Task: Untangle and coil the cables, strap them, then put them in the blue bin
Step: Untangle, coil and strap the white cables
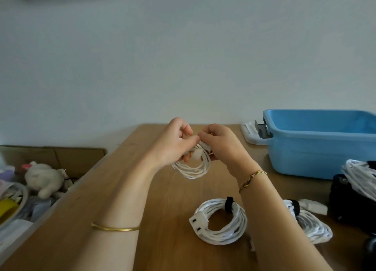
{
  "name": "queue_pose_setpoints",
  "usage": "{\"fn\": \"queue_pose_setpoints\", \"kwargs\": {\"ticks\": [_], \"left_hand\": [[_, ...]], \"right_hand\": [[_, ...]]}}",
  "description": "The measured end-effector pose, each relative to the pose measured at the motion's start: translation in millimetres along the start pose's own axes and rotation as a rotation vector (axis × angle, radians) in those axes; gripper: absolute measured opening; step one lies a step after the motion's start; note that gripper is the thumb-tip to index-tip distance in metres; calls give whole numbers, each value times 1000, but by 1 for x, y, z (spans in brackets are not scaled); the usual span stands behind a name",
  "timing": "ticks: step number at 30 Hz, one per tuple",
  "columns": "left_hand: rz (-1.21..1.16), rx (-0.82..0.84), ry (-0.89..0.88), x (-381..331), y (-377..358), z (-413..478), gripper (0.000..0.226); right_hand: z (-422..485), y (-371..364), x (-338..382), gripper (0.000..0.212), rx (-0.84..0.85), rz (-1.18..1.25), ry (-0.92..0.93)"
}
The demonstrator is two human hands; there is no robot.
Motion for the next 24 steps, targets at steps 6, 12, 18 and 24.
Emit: {"fn": "queue_pose_setpoints", "kwargs": {"ticks": [6,12,18,24], "left_hand": [[-30,42,-27,0,-3,2,11],[-166,186,-48,-6,-12,-4,46],[-13,140,-78,-7,-12,-4,42],[-93,126,-90,-11,-16,-5,25]], "right_hand": [[-5,-2,-5,16,7,129,-69],[-4,7,-9,21,-72,187,-99],[2,13,-13,24,-127,101,-82],[7,16,-10,24,-208,-14,12]]}}
Point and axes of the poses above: each hand's wrist, its own z-axis towards the middle knuckle, its own y-axis out of the back of the hand, x = y × z, the point moved 8 cm from there along z, towards the middle knuckle, and after that the axes turned 8 degrees about z, right-handed, at the moved point
